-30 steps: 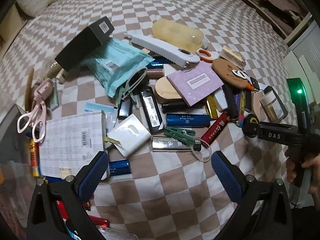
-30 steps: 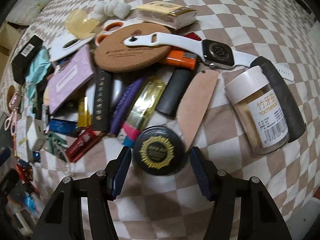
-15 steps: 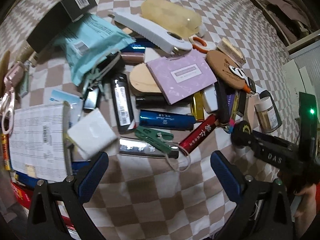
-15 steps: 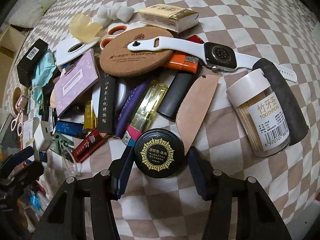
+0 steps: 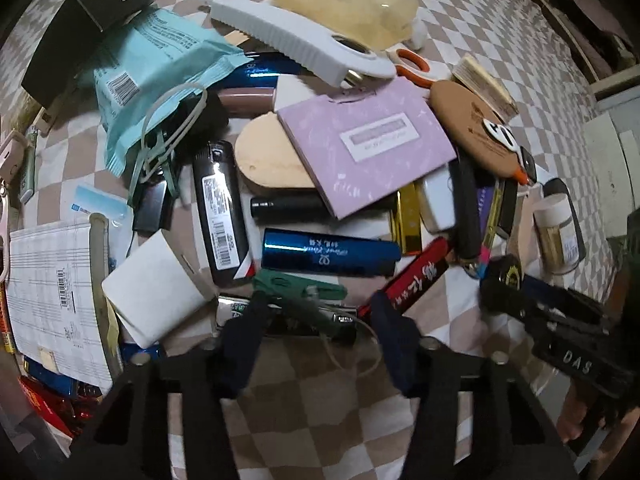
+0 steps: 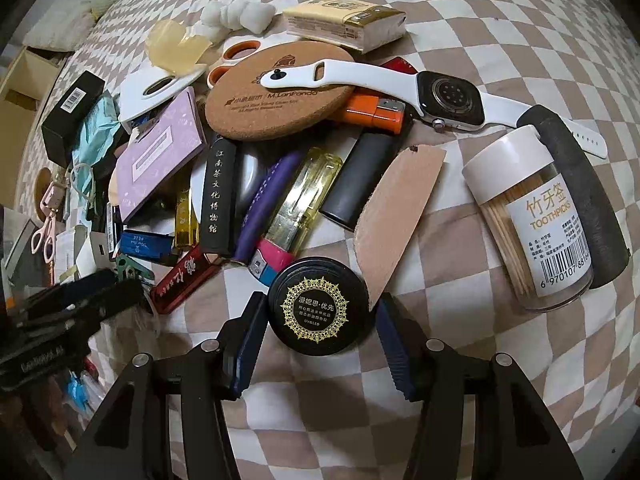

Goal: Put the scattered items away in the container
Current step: 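Lower the right gripper toward the black round tin with gold emblem, then close the right gripper on the black round tin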

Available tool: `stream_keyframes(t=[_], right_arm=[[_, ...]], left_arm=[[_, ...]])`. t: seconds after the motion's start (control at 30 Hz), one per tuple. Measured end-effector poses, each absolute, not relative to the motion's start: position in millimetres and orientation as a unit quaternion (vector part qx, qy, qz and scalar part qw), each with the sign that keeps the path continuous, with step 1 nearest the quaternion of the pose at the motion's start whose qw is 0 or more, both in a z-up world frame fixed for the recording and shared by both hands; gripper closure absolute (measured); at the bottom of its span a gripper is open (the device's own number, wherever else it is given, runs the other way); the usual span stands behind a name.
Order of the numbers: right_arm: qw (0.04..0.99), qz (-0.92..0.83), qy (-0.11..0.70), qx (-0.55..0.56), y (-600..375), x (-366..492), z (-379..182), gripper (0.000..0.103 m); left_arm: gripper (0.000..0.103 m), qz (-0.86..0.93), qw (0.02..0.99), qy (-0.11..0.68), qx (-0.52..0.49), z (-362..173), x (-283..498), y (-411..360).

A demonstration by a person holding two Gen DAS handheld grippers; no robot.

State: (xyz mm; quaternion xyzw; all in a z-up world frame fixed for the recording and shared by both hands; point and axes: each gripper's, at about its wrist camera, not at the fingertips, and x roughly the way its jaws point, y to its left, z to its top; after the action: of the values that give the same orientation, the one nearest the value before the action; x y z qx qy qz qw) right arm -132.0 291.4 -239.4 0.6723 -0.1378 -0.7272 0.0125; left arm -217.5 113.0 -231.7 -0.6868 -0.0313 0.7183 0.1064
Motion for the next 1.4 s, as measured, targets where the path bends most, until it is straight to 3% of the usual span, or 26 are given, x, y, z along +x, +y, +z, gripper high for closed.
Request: stream_keyframes(t=[0.1, 0.17, 0.23, 0.7, 1.4], right_arm=[[0.016, -0.727, -0.139, 0.673, 292.6, -130.1, -239.3, 0.048], [0.018, -0.726, -0.140, 0.673, 293.7, -129.0, -239.3, 0.048], [0.019, -0.725, -0.143, 0.673, 295.2, -127.8, -238.8, 0.048], [0.030, -0.731, -0.155, 0.664, 287.1, -118.6, -222.7, 0.048], [0.078, -0.741, -0.193, 0.638, 256.7, -134.6, -190.9, 0.050]], left_arm=[[0.067, 0.720, 0.098, -0.015, -0.687, -231.5, -218.2, 115.4], [0.069, 0.719, 0.100, -0.007, -0.688, -230.8, -217.0, 117.2], [0.078, 0.716, 0.105, -0.008, -0.690, -230.1, -214.9, 118.3], [0.098, 0.726, 0.110, 0.003, -0.679, -211.1, -198.1, 112.3], [0.098, 0.747, 0.112, -0.019, -0.655, -180.9, -178.8, 73.2]])
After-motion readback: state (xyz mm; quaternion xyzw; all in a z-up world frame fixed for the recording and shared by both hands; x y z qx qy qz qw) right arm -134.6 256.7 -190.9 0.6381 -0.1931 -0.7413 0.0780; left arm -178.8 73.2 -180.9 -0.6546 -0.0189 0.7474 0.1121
